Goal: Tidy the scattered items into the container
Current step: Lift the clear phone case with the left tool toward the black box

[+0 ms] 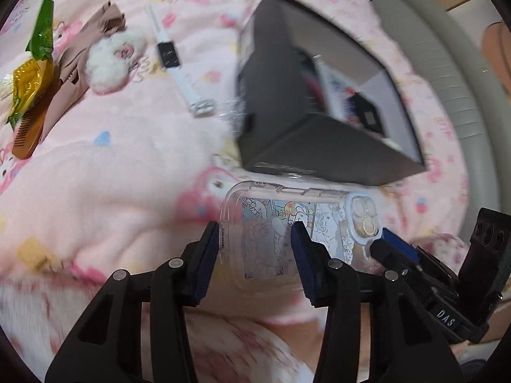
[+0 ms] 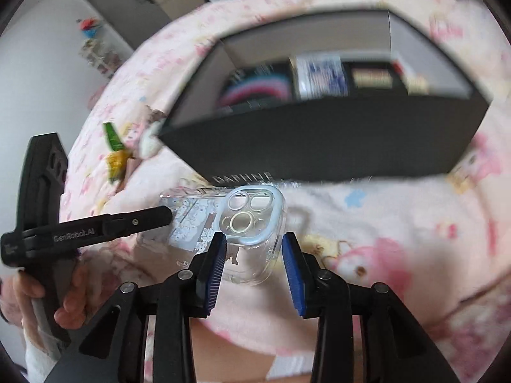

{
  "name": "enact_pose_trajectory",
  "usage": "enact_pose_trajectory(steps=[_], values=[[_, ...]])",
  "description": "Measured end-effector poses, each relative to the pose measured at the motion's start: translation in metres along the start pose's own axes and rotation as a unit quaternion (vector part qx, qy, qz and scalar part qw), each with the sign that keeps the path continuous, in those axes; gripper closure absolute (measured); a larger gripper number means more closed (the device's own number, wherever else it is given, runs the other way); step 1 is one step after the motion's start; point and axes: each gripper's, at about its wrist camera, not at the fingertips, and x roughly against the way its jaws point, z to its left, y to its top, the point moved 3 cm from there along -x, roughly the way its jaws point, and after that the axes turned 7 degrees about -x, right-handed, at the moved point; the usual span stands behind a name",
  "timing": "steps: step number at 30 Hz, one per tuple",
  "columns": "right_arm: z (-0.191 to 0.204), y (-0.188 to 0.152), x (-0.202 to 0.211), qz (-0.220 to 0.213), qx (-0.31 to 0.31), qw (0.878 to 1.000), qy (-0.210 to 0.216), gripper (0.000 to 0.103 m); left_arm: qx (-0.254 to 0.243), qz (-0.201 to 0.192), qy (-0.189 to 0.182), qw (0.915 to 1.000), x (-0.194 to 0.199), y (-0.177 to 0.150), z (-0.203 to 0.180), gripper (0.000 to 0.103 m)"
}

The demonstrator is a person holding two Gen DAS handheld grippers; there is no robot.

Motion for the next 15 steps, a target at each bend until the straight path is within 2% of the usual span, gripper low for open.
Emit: enact_pose_trajectory(steps=[4,7,11,13,15], values=[[-0.003,0.019,0.042,-0.040,-0.005,0.999,0.031,0.070,-0.026,-0.040,-0.011,0.9988,0.037,0.013,-0.032,0.058],[0.005,0.058,0.059,-0.073,0.028,0.996,0.034,0.070,-0.042,-0.082,-0.017,0.9956,0.060,0.042,-0.051,0.058],[0.007,0.117,0.040,-0.065,0.062,0.996,0.026,0.070,-0.041,-0.112,0.001,0.9929,0.064,0.091,-0.065,0.058],[-0.004,0.136,0.025,-0.055,0.053,0.997,0.022,0.069,-0.034,-0.111,-0.001,0.9932,0.064,0.105,-0.065,0.058],[-0.018,0.146,0.010,-0.046,0.032,0.998,0.025,0.070,-0.033,-0.099,0.009,0.9945,0.046,0.121,-0.063,0.058]])
